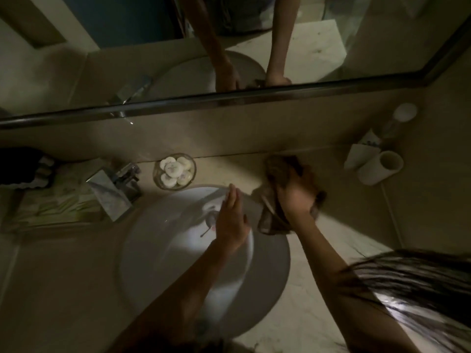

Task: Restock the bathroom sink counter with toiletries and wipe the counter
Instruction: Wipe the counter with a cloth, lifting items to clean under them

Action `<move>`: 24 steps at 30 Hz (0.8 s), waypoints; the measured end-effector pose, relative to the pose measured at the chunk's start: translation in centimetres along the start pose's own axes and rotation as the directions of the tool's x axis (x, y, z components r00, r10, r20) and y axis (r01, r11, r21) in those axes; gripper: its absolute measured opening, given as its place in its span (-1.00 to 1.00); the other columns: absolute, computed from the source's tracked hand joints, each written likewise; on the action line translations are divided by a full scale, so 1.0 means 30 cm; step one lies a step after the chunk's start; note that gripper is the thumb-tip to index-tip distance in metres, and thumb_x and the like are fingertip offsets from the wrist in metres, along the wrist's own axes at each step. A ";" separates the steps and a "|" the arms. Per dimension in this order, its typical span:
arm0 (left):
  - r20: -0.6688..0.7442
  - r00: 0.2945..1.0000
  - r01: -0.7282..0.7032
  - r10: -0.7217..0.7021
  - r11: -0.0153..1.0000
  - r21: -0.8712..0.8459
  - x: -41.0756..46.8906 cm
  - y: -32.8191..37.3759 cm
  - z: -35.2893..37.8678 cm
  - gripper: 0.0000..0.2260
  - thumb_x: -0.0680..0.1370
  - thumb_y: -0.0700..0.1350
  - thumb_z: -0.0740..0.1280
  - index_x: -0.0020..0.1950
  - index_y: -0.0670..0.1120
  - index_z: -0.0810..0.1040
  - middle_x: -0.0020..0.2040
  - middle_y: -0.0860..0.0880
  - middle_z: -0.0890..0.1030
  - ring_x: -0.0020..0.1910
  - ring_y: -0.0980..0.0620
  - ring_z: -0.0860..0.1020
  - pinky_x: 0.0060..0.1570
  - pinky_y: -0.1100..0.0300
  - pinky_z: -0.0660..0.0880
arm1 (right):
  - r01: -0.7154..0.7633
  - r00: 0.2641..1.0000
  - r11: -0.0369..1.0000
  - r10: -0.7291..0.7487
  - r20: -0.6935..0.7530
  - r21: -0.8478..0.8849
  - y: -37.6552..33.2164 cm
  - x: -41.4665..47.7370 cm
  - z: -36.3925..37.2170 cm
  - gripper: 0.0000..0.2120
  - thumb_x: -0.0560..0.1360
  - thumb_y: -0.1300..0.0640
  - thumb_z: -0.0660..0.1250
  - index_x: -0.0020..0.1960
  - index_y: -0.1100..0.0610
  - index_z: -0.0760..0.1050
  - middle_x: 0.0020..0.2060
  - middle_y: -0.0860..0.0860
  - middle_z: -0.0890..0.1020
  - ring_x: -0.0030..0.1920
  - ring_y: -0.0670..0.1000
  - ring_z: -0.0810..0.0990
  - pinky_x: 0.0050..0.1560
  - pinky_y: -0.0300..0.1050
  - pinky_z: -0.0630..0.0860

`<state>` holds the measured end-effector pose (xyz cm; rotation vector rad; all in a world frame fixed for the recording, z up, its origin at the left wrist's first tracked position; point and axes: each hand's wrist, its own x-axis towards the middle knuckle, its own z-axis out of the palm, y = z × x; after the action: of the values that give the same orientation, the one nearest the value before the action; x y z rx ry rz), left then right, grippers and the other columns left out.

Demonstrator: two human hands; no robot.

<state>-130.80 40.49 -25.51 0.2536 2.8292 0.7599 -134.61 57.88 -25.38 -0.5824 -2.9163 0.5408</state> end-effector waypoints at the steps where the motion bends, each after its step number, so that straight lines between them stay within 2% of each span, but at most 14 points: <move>1: 0.011 0.999 -0.039 0.039 0.999 0.020 0.019 0.027 0.002 -0.39 0.56 -0.21 0.23 0.54 -0.23 0.04 0.57 -0.18 0.01 0.55 -0.10 0.02 0.49 0.05 0.15 | -0.062 0.998 0.998 0.061 -0.031 -0.030 0.062 -0.023 -0.016 -0.52 0.54 -0.20 0.07 0.32 0.02 0.47 0.22 0.21 0.51 0.05 0.27 0.52 -0.09 0.09 0.50; 3: 0.014 0.996 -0.085 0.084 0.993 0.087 0.033 0.055 0.018 -0.43 0.54 -0.19 0.19 0.51 -0.29 0.11 0.54 -0.24 0.09 0.53 -0.16 0.08 0.49 0.00 0.15 | -0.204 0.979 0.977 0.202 -0.039 -0.056 0.161 -0.051 -0.053 -0.52 0.59 -0.19 0.03 0.38 0.02 0.41 0.27 0.20 0.46 0.13 0.28 0.46 -0.01 0.12 0.46; 5: -0.012 0.994 -0.104 0.107 0.987 0.126 0.029 0.037 0.037 -0.43 0.48 -0.13 0.12 0.47 -0.31 0.23 0.48 -0.28 0.24 0.48 -0.21 0.23 0.43 -0.05 0.23 | -0.369 0.927 0.929 0.366 -0.086 -0.016 0.178 -0.043 -0.065 -0.57 0.60 -0.09 0.14 0.39 0.10 0.38 0.29 0.28 0.41 0.16 0.32 0.45 0.08 0.20 0.46; 7: -0.011 0.989 -0.148 0.150 0.984 0.099 0.026 -0.010 0.044 -0.44 0.48 -0.13 0.09 0.47 -0.28 0.27 0.48 -0.25 0.28 0.47 -0.18 0.26 0.41 -0.05 0.30 | -0.434 0.890 0.900 0.424 -0.170 -0.028 0.106 -0.012 -0.060 -0.63 0.56 -0.01 0.18 0.26 0.17 0.47 0.19 0.34 0.50 0.00 0.33 0.55 -0.07 0.20 0.56; 9: -0.065 0.977 -0.198 0.201 0.979 0.045 0.017 -0.048 0.025 -0.46 0.50 -0.15 0.10 0.49 -0.24 0.26 0.50 -0.20 0.26 0.50 -0.13 0.22 0.43 -0.02 0.28 | -0.386 0.918 0.922 0.383 -0.104 -0.013 0.019 0.038 -0.038 -0.63 0.49 0.00 0.15 0.13 0.19 0.53 0.05 0.35 0.58 -0.19 0.30 0.59 -0.28 0.12 0.57; 11: -0.118 0.985 -0.134 0.130 0.991 -0.026 -0.010 -0.089 0.003 -0.48 0.53 -0.14 0.11 0.50 -0.19 0.25 0.52 -0.13 0.25 0.52 -0.05 0.18 0.46 0.03 0.24 | -0.288 0.956 0.957 0.286 -0.065 -0.035 -0.106 0.077 -0.004 -0.68 0.52 0.02 0.14 0.08 0.17 0.56 -0.01 0.31 0.60 -0.25 0.25 0.58 -0.32 0.02 0.54; 14: -0.221 0.958 0.111 -0.181 0.949 -0.295 -0.049 -0.190 -0.046 -0.43 0.56 0.14 0.09 0.42 -0.21 0.38 0.38 -0.10 0.44 0.39 0.07 0.37 0.36 0.21 0.28 | -0.212 0.975 0.972 0.217 0.039 -0.098 -0.237 0.068 0.057 -0.66 0.44 0.00 0.34 0.14 0.15 0.57 0.07 0.28 0.60 -0.21 0.22 0.58 -0.27 -0.07 0.48; 15: -0.248 0.903 0.187 -0.350 0.841 -0.508 -0.051 -0.226 -0.079 -0.41 0.54 0.21 0.13 0.34 -0.23 0.43 0.27 -0.10 0.49 0.30 0.11 0.45 0.27 0.20 0.35 | -0.180 0.982 0.979 0.185 0.043 -0.098 -0.261 0.058 0.071 -0.62 0.43 -0.01 0.36 0.17 0.15 0.56 0.09 0.28 0.59 -0.19 0.22 0.58 -0.26 -0.07 0.47; 16: -0.205 0.818 0.225 -0.538 0.627 -0.746 -0.043 -0.255 -0.118 -0.50 0.57 0.17 0.17 0.28 -0.21 0.46 0.19 -0.11 0.52 0.25 0.06 0.50 0.15 0.11 0.43 | -0.156 0.986 0.982 0.162 0.046 -0.110 -0.270 0.049 0.080 -0.59 0.42 -0.02 0.35 0.19 0.16 0.55 0.10 0.28 0.58 -0.17 0.22 0.57 -0.25 -0.07 0.47; 17: -0.073 0.729 0.247 -0.681 0.360 -0.900 -0.027 -0.282 -0.155 -0.66 0.62 0.04 0.17 0.25 -0.18 0.44 0.13 -0.12 0.53 0.22 -0.08 0.51 0.02 0.05 0.46 | -0.129 0.991 0.983 0.134 0.027 -0.127 -0.267 0.040 0.093 -0.58 0.41 -0.03 0.34 0.19 0.16 0.55 0.10 0.28 0.58 -0.17 0.23 0.57 -0.25 -0.06 0.47; 18: 0.064 0.671 0.212 -0.738 0.108 -0.971 -0.007 -0.295 -0.195 -0.74 0.66 -0.09 0.12 0.29 -0.17 0.40 0.11 -0.15 0.52 0.18 -0.19 0.49 -0.07 0.03 0.47 | -0.108 0.994 0.984 0.111 0.010 -0.139 -0.264 0.035 0.096 -0.59 0.40 -0.03 0.36 0.17 0.16 0.56 0.09 0.28 0.57 -0.17 0.24 0.56 -0.25 -0.05 0.47; 19: 0.131 0.660 0.193 -0.740 -0.002 -0.981 0.018 -0.302 -0.228 -0.71 0.67 -0.14 0.09 0.37 -0.18 0.33 0.15 -0.19 0.49 0.14 -0.23 0.48 -0.09 0.02 0.48 | -0.086 0.996 0.985 0.082 -0.031 -0.153 -0.261 0.035 0.100 -0.61 0.39 -0.02 0.40 0.15 0.16 0.56 0.08 0.29 0.57 -0.17 0.25 0.56 -0.26 -0.03 0.48; 20: 0.168 0.670 0.181 -0.723 -0.060 -0.982 0.035 -0.298 -0.251 -0.67 0.67 -0.15 0.07 0.43 -0.17 0.27 0.19 -0.22 0.47 0.11 -0.24 0.48 -0.08 0.00 0.49 | -0.067 0.996 0.985 0.058 -0.062 -0.160 -0.261 0.035 0.100 -0.62 0.38 0.00 0.42 0.13 0.16 0.56 0.08 0.30 0.57 -0.17 0.26 0.56 -0.25 -0.01 0.48; 24: 0.181 0.701 0.169 -0.690 -0.087 -0.982 0.105 -0.279 -0.294 -0.62 0.68 -0.09 0.06 0.47 -0.19 0.22 0.29 -0.30 0.45 -0.03 -0.19 0.58 -0.24 0.09 0.60 | 0.029 0.999 0.992 -0.033 -0.033 -0.119 -0.295 0.019 0.099 -0.65 0.35 0.08 0.38 0.09 0.19 0.58 0.08 0.35 0.55 -0.17 0.32 0.55 -0.22 0.09 0.49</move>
<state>-136.88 29.86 -22.77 -1.1797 1.5468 2.4227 -138.77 49.53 -24.88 -0.5532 -2.9337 0.3517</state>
